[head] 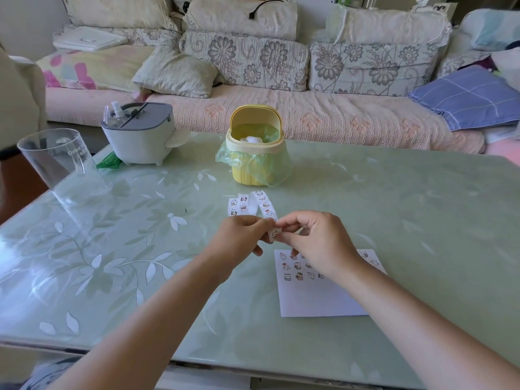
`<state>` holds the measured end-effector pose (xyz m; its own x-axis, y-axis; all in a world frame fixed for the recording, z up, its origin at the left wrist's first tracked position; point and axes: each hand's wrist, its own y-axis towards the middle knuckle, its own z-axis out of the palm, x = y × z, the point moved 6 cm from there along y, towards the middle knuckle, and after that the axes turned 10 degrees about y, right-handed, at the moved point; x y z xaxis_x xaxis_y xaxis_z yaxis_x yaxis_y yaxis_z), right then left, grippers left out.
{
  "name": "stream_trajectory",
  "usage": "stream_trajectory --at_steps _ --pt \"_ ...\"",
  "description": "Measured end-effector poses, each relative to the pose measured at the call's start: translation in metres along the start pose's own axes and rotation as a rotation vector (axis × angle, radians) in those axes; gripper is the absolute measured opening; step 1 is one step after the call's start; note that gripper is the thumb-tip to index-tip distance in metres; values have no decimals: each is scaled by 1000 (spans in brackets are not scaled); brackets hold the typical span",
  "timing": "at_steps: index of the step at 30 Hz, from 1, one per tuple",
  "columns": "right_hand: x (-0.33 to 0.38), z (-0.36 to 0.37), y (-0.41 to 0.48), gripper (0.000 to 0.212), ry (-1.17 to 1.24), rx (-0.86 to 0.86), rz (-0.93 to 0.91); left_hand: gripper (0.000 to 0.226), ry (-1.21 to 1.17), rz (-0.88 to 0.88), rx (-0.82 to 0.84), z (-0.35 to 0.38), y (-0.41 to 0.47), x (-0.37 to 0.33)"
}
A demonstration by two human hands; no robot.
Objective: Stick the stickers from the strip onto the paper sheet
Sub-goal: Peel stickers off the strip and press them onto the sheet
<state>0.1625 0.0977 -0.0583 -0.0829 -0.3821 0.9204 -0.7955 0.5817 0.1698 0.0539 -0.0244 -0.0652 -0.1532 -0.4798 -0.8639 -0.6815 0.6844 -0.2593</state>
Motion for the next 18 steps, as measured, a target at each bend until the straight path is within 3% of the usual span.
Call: stream_trajectory --at_steps 7,12,16,18 --pt "9 -9 -5 8 -227 -86 -193 20 -9 -13 -17 6 5 -1" --pt "9 -7 -2 11 -297 -53 -263 19 -1 -38 -29 9 8 1" --pt "5 -3 0 12 -262 -11 -207 19 16 -61 -55 8 10 5" --pt "2 -2 0 12 -177 13 -132 22 153 -23 -100 6 13 5"
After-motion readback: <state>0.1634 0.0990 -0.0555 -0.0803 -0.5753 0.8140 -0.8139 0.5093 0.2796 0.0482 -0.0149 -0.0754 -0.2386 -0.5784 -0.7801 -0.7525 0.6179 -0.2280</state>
